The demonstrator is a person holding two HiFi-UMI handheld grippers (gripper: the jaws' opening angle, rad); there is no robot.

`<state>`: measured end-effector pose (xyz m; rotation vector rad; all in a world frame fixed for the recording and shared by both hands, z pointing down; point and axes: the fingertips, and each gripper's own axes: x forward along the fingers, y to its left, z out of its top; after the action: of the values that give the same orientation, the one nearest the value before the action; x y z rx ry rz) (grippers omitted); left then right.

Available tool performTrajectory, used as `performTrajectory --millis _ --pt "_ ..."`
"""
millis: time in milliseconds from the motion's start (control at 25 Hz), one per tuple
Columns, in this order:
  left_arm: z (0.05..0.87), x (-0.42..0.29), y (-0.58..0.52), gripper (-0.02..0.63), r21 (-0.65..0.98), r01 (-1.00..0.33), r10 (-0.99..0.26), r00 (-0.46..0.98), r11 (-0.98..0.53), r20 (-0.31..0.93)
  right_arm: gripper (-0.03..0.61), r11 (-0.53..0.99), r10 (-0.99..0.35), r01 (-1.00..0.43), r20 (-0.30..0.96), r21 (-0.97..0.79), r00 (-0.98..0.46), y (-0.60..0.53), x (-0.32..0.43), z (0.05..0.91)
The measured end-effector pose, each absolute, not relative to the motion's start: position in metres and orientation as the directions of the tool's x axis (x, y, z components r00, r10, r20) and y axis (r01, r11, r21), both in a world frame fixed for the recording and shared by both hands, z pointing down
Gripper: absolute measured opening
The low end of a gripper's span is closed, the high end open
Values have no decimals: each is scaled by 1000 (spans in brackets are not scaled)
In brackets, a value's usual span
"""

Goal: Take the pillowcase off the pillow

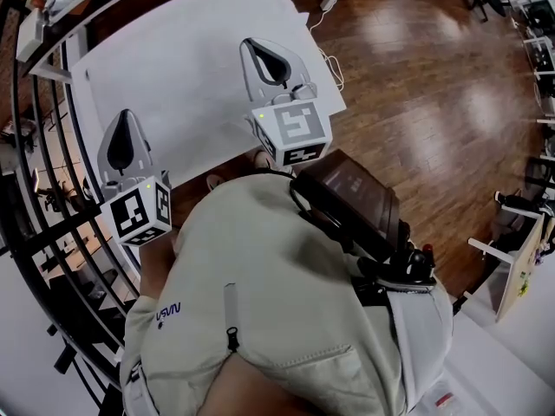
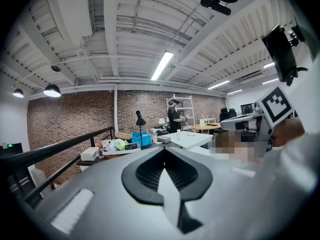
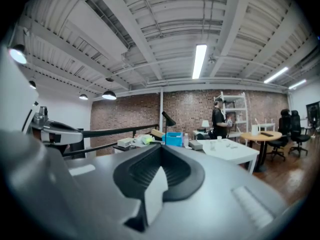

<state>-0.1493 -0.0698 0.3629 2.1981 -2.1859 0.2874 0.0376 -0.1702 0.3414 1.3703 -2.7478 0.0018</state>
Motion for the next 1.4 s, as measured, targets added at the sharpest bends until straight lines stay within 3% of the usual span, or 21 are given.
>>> performTrajectory --millis 1400 --pt "361 -141 -79 5 -116 -993 -989 17 -34 148 3 617 -786 -786 71 43 -614 -169 34 341"
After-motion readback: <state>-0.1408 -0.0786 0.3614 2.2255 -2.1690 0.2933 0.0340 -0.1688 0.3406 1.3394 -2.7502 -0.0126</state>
